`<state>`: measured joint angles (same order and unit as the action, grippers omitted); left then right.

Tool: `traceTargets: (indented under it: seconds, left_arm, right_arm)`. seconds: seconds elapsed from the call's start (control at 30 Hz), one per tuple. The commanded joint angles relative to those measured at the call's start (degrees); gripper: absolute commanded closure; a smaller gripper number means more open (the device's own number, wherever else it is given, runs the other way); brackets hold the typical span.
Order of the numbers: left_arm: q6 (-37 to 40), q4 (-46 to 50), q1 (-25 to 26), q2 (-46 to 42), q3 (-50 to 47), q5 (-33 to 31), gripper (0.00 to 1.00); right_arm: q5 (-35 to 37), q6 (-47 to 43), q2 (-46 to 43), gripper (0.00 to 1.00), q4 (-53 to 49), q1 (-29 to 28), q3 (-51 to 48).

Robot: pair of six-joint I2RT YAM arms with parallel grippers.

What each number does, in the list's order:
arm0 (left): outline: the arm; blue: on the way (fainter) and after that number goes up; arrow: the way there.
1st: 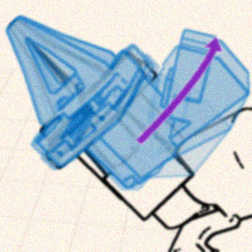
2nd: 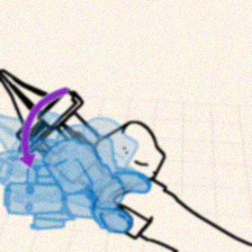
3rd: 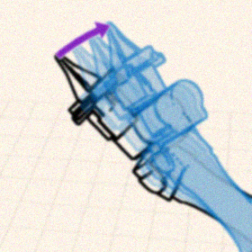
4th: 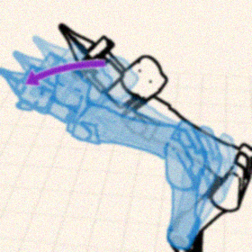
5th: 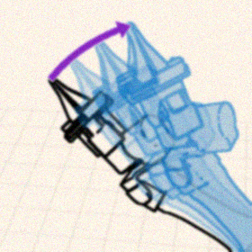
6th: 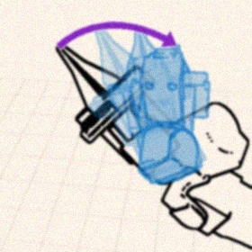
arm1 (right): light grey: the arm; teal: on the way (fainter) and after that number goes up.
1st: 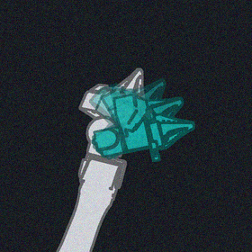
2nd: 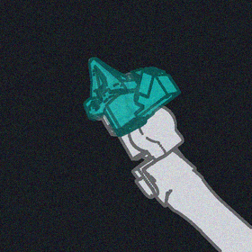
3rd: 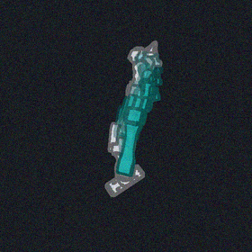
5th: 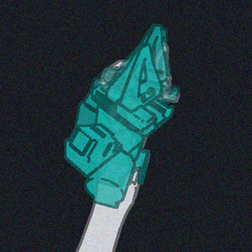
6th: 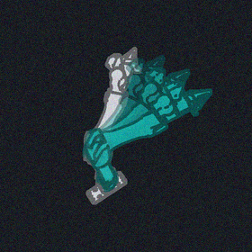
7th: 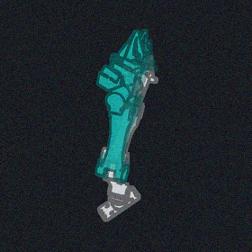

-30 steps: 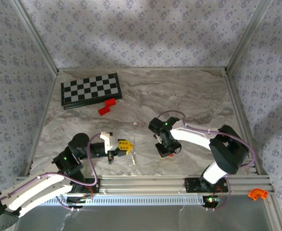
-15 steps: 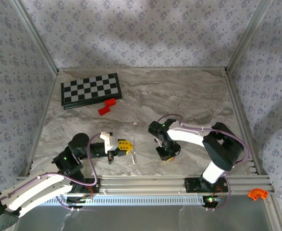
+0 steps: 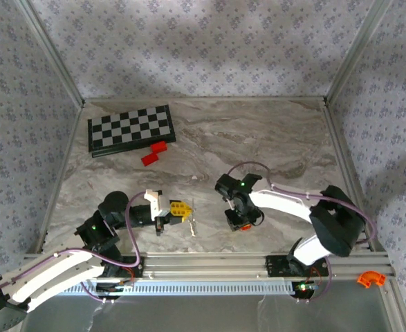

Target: Put the keys on the keyring

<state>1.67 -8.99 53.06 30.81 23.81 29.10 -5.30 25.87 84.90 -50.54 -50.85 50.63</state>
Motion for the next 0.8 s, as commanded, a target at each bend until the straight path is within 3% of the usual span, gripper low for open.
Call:
traceTargets:
  seconds: [0.0,0.17,0.4,0.77]
  left_arm:
    - [0.46,-2.28,0.38,-0.48,0.96,0.69,1.0]
    - [0.18,-2.66,0.38,-0.57,0.91,1.05,1.0]
    - [-0.07,-3.03,0.38,-0.87,0.79,1.42,1.0]
    - [-0.17,-3.39,0.38,-0.13,0.8,1.4,1.0]
  right_arm:
    - [2.83,4.97,-4.34,0.63,1.55,-1.11,-2.5]
    - [6.05,12.18,-13.72,0.57,8.88,-4.26,-9.52]
    - [7.61,13.77,-21.41,0.53,15.71,-5.99,-17.38]
    - [6.76,12.9,-21.89,0.66,19.67,-6.18,-21.19]
